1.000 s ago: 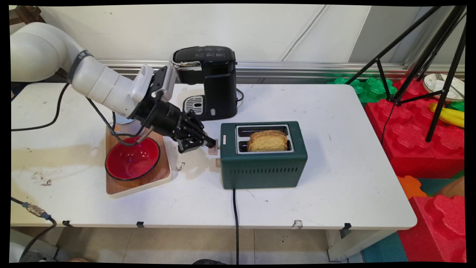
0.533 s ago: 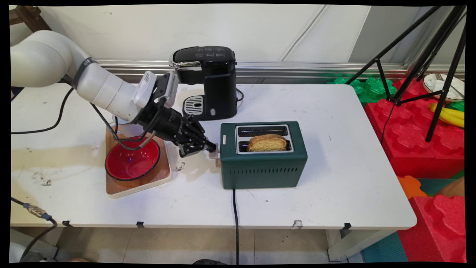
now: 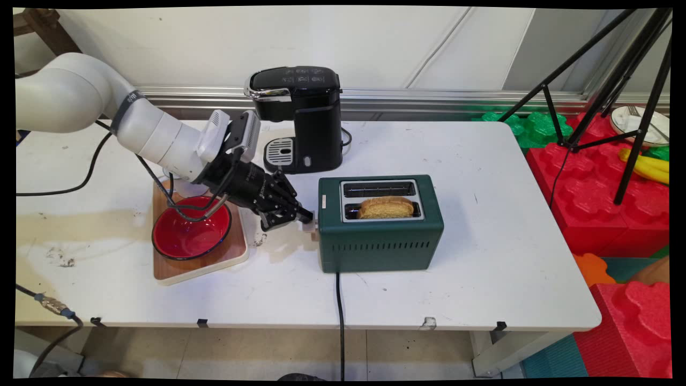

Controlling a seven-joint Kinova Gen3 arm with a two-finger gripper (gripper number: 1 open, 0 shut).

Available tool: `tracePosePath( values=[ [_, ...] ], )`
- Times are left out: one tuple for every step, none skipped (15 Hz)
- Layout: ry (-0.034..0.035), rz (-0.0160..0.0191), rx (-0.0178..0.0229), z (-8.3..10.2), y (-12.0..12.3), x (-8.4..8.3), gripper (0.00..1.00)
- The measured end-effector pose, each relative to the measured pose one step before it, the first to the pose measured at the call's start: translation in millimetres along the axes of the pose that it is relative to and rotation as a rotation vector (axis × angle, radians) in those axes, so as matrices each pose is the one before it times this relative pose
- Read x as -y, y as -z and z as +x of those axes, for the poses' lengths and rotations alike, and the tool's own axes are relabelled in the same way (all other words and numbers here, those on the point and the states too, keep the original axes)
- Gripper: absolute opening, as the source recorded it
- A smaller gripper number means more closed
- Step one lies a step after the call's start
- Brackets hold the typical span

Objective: Press the toaster switch

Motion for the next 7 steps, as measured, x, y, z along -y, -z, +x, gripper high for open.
tracePosePath(
  values=[
    [-0.00037,0.00019,-0.00006,-0.67,-0.8,-0.02,0.0],
    [-0.00041,-0.00046,-0.00013,-0.28,-0.62,0.01,0.0],
    [-0.00085,0.00002,0.0007,-0.54,-0.53,0.2,0.0],
    [-0.00104,-0.00019,0.00071,-0.93,-0.56,0.28,0.0],
    [-0.00012,-0.00003,0.00093,-0.9,-0.07,0.16,0.0],
    [-0.00189,-0.00041,0.00203,-1.05,0.16,0.4,0.0],
    [-0.00129,0.00004,0.00162,-1.17,0.58,0.42,0.0]
  ],
)
